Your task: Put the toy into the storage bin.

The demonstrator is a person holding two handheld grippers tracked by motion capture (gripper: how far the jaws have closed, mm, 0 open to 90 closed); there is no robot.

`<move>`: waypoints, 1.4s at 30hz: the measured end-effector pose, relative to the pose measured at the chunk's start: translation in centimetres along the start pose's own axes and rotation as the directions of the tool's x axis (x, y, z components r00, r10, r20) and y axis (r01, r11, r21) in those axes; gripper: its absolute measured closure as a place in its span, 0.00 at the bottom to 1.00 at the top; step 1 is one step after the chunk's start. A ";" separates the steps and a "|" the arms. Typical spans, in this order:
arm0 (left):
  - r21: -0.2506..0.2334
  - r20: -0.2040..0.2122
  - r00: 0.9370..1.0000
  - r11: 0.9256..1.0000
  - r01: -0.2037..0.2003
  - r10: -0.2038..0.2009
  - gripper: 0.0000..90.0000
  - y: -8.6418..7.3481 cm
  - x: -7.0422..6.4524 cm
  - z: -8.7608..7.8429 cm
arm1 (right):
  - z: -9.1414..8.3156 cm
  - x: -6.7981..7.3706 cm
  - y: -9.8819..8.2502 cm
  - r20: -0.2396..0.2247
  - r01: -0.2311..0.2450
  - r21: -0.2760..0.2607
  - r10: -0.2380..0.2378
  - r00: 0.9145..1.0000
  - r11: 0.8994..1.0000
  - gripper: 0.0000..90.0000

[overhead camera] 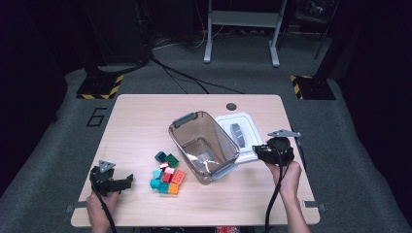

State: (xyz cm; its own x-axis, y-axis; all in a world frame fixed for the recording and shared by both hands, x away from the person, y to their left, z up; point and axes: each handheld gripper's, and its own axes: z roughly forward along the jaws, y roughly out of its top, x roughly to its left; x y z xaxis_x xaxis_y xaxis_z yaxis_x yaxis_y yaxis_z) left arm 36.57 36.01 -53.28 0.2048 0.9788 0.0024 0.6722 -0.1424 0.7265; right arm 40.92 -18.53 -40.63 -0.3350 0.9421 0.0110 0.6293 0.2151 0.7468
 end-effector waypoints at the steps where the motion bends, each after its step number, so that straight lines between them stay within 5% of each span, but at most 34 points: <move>1: 0.000 0.000 1.000 1.000 0.000 0.000 0.02 0.0 0.0 0.0 | 0.0 0.0 0.0 0.000 0.000 0.000 0.000 1.000 1.000 0.53; 26: 0.005 0.004 1.000 1.000 0.001 -0.001 0.02 0.0 0.0 0.0 | 0.4 2.9 6.4 -0.034 0.089 -0.023 -0.090 0.995 0.996 0.53; 42: 0.005 0.004 1.000 1.000 0.001 -0.002 0.02 0.0 0.0 0.0 | 0.3 6.4 8.9 -0.122 0.191 -0.045 -0.195 0.973 0.981 0.53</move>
State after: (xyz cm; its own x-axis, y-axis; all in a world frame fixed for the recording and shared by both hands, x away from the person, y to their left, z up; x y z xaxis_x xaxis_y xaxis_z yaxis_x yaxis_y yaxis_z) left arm 36.56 36.03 -53.25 0.2066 0.9784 -0.0014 0.6760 -0.1417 0.7232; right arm 44.54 -10.51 -34.09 -0.5343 0.8436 -0.0539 0.5213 0.3791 0.7646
